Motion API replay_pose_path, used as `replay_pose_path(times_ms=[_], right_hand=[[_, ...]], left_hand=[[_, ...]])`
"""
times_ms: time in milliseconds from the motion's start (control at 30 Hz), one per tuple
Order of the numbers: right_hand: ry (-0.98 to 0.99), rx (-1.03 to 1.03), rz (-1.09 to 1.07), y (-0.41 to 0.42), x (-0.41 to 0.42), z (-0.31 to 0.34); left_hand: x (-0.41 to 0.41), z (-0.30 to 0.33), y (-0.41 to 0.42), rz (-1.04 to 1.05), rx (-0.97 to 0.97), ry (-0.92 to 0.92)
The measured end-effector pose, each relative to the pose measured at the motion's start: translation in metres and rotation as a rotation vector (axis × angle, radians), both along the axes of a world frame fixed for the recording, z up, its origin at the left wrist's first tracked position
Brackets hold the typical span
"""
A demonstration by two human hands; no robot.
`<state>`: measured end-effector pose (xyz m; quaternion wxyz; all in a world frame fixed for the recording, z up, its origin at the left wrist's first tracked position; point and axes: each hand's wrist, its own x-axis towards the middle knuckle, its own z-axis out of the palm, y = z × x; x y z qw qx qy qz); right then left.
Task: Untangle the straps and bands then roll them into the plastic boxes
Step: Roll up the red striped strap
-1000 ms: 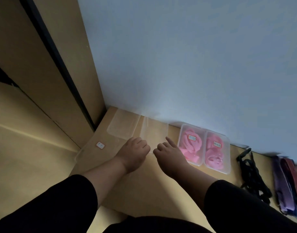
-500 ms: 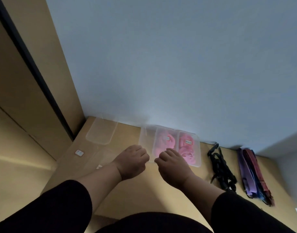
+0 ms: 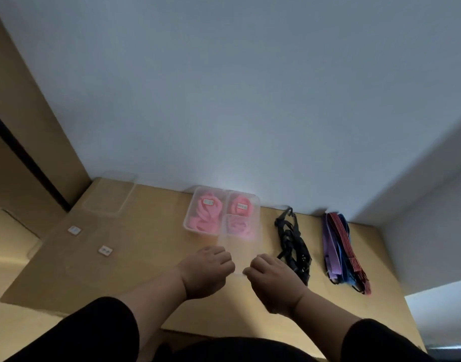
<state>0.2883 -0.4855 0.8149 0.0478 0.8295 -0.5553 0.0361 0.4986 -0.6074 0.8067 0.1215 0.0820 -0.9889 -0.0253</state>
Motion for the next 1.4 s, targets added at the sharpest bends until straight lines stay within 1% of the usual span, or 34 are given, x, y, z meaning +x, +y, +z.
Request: replay_pose_path(times_ms=[267,400,567,667,867,1033,1167,1300,1400], right_hand=[[-0.029,0.077,0.113,0.043,-0.020,-0.020],[-0.003,0.102,0.158,0.050,-0.023,-0.032],[-0.039,0.138,0.191,0.057,-0.021,-0.048],[-0.052,0.154,0.189,0.060,-0.022,-0.051],[-0.109,0.123,0.148,0.072,-0.042,-0.049],[-0.212,0.055,-0.006,0.088,-0.077,-0.034],[-0.242,0.013,-0.204,0.107,-0.119,-0.032],[-0.261,0.131,-0.481,0.134,-0.168,-0.036],[-0.333,0.218,-0.734,0.149,-0.203,-0.036]], left_hand=[[-0.012,-0.013,0.056,0.029,-0.014,-0.084],[-0.012,-0.021,0.073,0.082,-0.008,-0.165],[-0.010,-0.032,0.083,0.108,0.004,-0.279],[-0.011,-0.028,0.085,0.141,0.024,-0.289],[-0.017,-0.022,0.083,0.198,0.054,-0.288],[-0.057,-0.010,0.086,0.181,0.051,-0.235],[-0.102,-0.004,0.096,0.118,0.073,-0.157],[-0.152,-0.005,0.110,0.092,0.099,-0.144],[-0.186,-0.010,0.120,0.064,0.150,-0.173]])
